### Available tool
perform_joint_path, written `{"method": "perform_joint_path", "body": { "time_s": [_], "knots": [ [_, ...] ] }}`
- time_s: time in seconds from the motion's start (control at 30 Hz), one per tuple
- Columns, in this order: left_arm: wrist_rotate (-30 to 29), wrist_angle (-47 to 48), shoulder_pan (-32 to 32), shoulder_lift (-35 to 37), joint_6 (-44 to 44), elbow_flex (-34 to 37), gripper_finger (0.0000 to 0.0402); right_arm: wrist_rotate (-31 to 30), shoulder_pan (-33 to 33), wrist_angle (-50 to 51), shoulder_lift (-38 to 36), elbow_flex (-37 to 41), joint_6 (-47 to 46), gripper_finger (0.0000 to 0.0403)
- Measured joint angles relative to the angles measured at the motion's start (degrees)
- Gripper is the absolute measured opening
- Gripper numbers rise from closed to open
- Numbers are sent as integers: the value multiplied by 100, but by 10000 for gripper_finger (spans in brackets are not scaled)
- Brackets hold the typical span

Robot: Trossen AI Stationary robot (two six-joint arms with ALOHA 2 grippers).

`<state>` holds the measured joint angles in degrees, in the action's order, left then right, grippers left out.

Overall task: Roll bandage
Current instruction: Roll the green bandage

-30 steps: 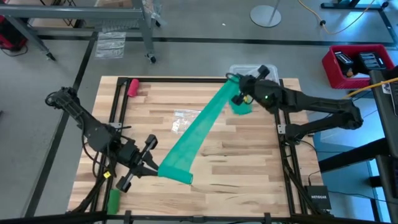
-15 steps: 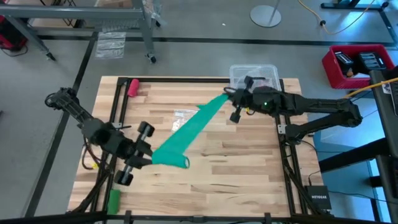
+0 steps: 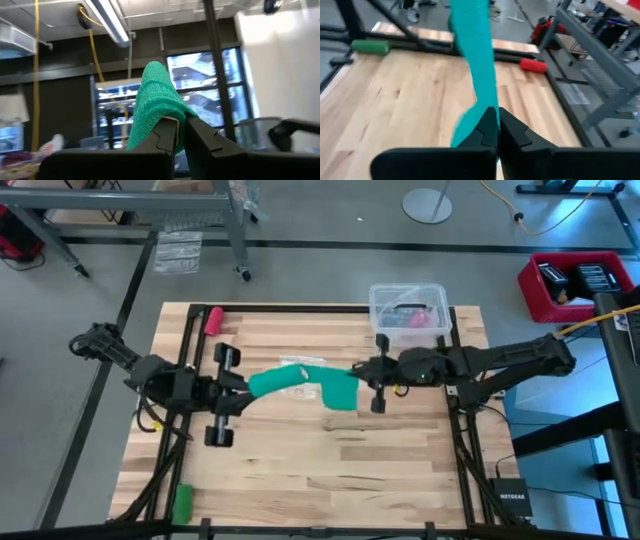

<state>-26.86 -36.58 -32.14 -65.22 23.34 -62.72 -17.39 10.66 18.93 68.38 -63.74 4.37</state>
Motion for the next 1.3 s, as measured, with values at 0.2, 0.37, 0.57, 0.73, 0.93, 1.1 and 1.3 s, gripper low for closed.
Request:
{"method": "perform_joint_path", "body": {
  "time_s": [0.2, 0.37, 0.57, 0.73, 0.93, 1.1, 1.3],
  "knots": [
    [-465, 414, -20, 291, 145, -2, 17, -10, 468, 171, 2, 1, -273, 0],
    [-893, 993, -8, 578, 141, -4, 17, -11, 726, 240, 2, 1, -459, 0],
    [-1741, 1424, -11, 693, 823, -4, 17, -12, 1113, 165, 2, 1, -650, 0],
    [-2373, 1571, -7, 671, 1548, -4, 17, 43, 1501, 16, 2, 1, -875, 1],
    [-3238, 2137, -4, 647, 2189, -4, 17, 195, 1959, -438, 2, 1, -1004, 1],
    [-3598, 2831, -4, 631, 2116, -4, 17, 557, 2195, -1187, 2, 1, -936, 1],
    [-3676, 3910, 80, 595, 1307, -4, 17, 645, 2472, -1606, 2, -415, -710, 1]
  ]
}}
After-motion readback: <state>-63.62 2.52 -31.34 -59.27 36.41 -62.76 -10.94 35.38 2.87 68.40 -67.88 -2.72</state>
